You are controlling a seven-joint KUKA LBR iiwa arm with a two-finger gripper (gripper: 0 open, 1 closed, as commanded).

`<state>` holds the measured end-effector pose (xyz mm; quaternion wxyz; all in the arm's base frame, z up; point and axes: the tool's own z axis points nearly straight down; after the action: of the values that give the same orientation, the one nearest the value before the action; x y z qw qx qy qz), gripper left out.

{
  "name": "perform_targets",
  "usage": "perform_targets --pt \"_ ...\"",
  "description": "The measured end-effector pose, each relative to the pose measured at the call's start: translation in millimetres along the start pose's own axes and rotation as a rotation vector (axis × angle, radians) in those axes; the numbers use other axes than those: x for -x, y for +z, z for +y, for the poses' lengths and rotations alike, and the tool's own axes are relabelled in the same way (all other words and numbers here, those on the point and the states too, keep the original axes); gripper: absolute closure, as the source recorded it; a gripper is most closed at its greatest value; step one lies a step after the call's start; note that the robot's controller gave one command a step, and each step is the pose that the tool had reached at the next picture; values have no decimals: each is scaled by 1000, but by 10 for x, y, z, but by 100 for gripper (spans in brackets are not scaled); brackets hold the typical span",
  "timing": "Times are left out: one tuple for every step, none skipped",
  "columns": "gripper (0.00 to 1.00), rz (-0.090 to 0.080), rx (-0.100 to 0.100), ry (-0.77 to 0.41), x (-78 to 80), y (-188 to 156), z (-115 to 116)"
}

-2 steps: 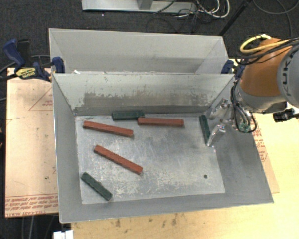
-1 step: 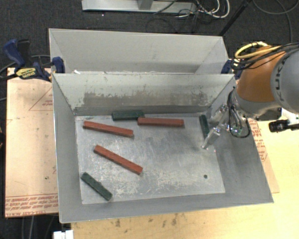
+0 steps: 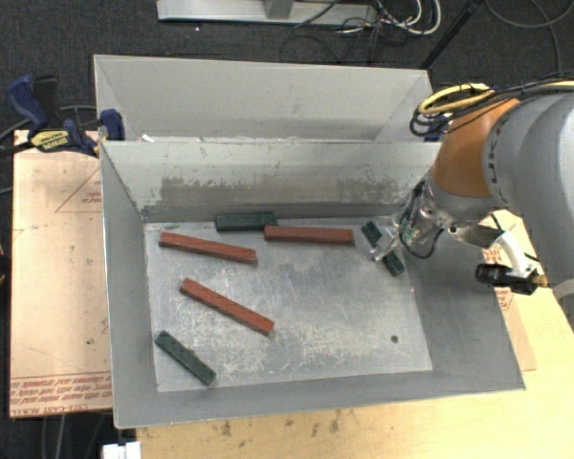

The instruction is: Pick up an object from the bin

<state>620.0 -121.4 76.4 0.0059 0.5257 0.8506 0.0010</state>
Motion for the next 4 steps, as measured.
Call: perform_targets --pt "100 0 0 0 0 0 0" --pt "100 2 -3 0 -7 -25 -9" --pt "100 11 -13 -1 -30 -170 -32" --pt "100 11 -11 -1 -27 -398 -24"
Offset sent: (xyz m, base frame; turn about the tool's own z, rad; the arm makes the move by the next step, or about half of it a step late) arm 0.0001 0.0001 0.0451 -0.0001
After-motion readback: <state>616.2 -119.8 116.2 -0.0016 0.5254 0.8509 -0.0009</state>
